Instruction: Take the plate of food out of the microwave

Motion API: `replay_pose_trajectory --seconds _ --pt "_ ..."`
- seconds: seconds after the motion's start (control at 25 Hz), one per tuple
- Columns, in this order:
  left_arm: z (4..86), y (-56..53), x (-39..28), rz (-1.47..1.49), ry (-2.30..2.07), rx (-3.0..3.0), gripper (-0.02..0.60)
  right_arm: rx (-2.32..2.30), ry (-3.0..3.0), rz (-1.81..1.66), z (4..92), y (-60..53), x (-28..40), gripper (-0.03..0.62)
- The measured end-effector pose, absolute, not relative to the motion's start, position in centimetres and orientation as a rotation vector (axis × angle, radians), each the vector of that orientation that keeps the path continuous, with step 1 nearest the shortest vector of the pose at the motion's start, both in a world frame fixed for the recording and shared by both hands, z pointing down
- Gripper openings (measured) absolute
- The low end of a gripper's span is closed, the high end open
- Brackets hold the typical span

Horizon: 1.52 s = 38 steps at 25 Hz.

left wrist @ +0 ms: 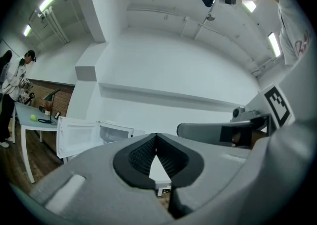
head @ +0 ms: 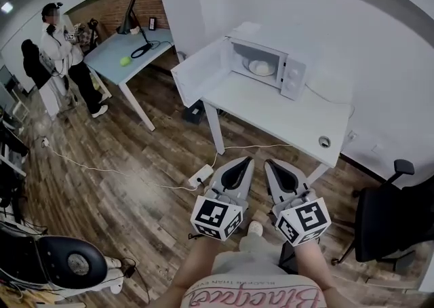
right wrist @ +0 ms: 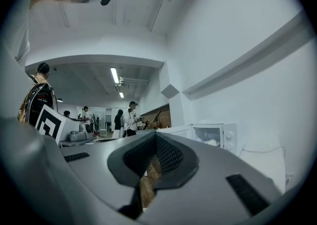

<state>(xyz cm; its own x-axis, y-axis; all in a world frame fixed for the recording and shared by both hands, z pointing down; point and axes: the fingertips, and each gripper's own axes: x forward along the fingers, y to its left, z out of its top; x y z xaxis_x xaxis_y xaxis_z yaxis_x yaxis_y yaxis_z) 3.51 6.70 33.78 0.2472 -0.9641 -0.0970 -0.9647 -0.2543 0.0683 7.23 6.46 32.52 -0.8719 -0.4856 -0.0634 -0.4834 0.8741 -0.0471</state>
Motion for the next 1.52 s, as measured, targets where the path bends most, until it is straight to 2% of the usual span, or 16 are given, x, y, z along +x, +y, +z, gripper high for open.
replay_pose_trajectory --seconds 0.84,1.52 --pt "34.4 -6.2 1.6 0.206 1.965 -2.47 0.006 -0.743 3.027 -0.132 34.1 -6.4 5.4 0.012" --pt "34.7 -8.6 0.9 0.192 1.993 -2.442 0.006 -0.69 3.027 -0.155 34.6 -8.8 4.7 0.012"
